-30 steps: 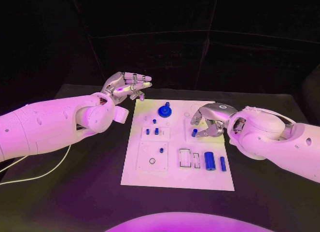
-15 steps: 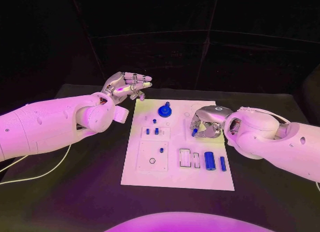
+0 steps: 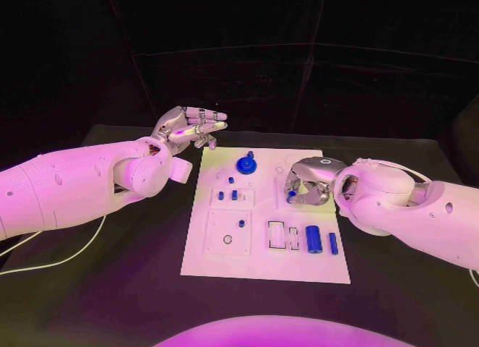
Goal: Assemble the parts on the task board
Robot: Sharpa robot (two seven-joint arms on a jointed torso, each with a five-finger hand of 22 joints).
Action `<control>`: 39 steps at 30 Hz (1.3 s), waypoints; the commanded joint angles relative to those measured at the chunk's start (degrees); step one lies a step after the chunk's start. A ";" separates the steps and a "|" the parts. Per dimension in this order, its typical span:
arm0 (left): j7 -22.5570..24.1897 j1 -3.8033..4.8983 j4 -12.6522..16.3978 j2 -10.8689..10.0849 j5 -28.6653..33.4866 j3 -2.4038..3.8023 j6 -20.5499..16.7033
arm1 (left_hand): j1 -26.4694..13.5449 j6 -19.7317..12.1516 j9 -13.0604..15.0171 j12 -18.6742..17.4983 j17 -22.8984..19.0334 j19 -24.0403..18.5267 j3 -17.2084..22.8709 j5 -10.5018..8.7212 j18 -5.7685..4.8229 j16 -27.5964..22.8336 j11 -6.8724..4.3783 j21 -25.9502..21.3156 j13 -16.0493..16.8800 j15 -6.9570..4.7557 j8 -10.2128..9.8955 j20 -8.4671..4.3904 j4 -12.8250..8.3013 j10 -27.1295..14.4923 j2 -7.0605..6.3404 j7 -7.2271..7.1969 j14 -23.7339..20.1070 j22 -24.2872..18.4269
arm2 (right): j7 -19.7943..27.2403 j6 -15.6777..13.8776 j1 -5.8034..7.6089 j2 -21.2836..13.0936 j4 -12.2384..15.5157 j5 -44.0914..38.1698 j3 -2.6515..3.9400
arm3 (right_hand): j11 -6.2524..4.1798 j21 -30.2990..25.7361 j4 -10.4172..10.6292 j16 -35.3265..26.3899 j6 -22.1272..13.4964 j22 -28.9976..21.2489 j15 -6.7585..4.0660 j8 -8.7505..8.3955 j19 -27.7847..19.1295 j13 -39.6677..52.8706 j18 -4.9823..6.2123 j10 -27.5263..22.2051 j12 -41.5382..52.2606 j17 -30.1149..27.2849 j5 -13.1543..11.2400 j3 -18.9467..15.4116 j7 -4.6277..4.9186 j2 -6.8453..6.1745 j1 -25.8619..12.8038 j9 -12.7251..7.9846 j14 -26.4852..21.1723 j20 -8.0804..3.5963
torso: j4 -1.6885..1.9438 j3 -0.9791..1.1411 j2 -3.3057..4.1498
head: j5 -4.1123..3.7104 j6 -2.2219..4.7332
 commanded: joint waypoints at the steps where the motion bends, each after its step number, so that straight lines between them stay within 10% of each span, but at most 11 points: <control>1: 0.18 0.09 0.03 0.00 0.17 0.04 0.68 | -0.10 0.07 -0.04 0.30 -0.06 -0.33 0.01 0.15 0.75 -0.31 0.14 -0.26 0.04 0.02 0.17 0.04 -0.24 -0.05 0.39 0.07 -0.55 -0.06 | -0.10 -3.08 0.01 -0.08 0.32 -1.14 -0.03 | -0.02 0.57 -0.37 0.66 0.48 0.53 -0.15 -0.07 0.52 0.10 -1.02 0.76 -0.51 0.57 -0.09 1.24 -0.07 0.22 0.00 -0.08 0.44 -0.03 | -0.01 -0.03 -0.05 | -0.15 0.00; 20: 0.21 0.09 -0.25 -0.05 0.17 0.04 1.00 | -0.58 -0.04 -0.06 0.51 -0.21 -0.38 -0.19 0.13 0.73 -0.32 0.21 -0.40 0.01 0.08 0.28 0.08 -0.03 -0.24 0.50 0.15 -0.65 -0.13 | 2.51 -12.44 0.10 -4.83 10.65 3.16 0.21 | 0.16 1.08 -1.67 1.00 0.83 0.98 0.00 -0.67 0.32 0.12 -1.05 1.56 -2.36 0.56 0.48 4.68 0.16 -1.63 -1.00 -0.21 0.19 0.03 | 0.10 -0.03 -0.01 | -0.26 0.36; 39: 0.29 0.09 -0.17 0.60 0.18 0.05 1.08 | -0.67 -0.07 -0.07 0.57 -0.21 -0.39 -0.22 0.14 0.73 -0.30 0.20 -0.43 0.01 0.09 0.31 0.09 0.02 -0.29 0.55 0.13 -0.66 -0.15 | 7.66 -9.76 -2.72 7.57 7.55 5.19 -0.01 | 0.28 1.32 -2.19 1.51 0.75 1.20 0.07 -0.95 0.28 0.11 -1.06 1.71 -3.07 1.06 0.94 5.83 0.30 -2.16 -1.50 -0.25 0.28 0.00 | 0.15 -0.04 0.05 | 1.10 -0.81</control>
